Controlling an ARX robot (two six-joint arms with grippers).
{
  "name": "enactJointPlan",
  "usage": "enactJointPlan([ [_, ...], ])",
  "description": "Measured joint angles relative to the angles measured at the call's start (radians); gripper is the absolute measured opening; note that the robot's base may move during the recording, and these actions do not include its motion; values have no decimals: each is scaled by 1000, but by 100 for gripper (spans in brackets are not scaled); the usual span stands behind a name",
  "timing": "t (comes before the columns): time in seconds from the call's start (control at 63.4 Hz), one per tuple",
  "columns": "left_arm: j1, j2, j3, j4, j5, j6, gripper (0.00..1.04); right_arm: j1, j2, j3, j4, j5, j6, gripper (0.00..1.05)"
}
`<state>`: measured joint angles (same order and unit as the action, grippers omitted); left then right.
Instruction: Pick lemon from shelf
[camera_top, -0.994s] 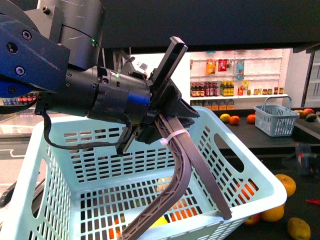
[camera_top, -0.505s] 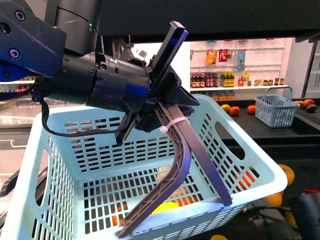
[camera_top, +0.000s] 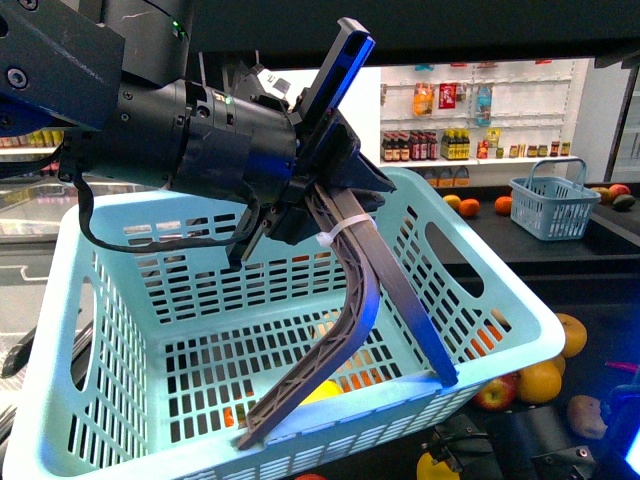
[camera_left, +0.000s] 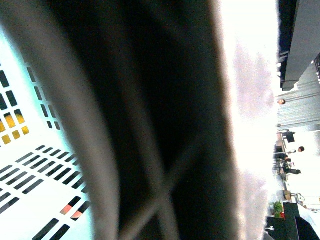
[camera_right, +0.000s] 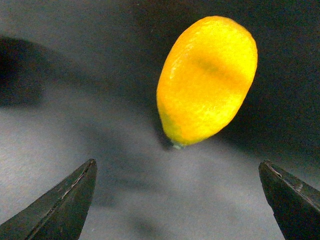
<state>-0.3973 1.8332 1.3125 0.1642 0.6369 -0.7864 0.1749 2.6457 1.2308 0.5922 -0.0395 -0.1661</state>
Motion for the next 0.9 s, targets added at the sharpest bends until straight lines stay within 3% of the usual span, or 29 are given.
enactJointPlan([
  [0.615, 3, 0, 2, 0, -12, 16, 12, 17, 172, 334, -163, 100, 19, 97],
  [0.726, 3, 0, 2, 0, -13, 20, 12, 16, 189, 365, -175, 106, 27, 75],
  [0.899, 5, 0, 2, 0, -13, 23, 12, 14, 190, 372, -179, 105, 28, 55],
])
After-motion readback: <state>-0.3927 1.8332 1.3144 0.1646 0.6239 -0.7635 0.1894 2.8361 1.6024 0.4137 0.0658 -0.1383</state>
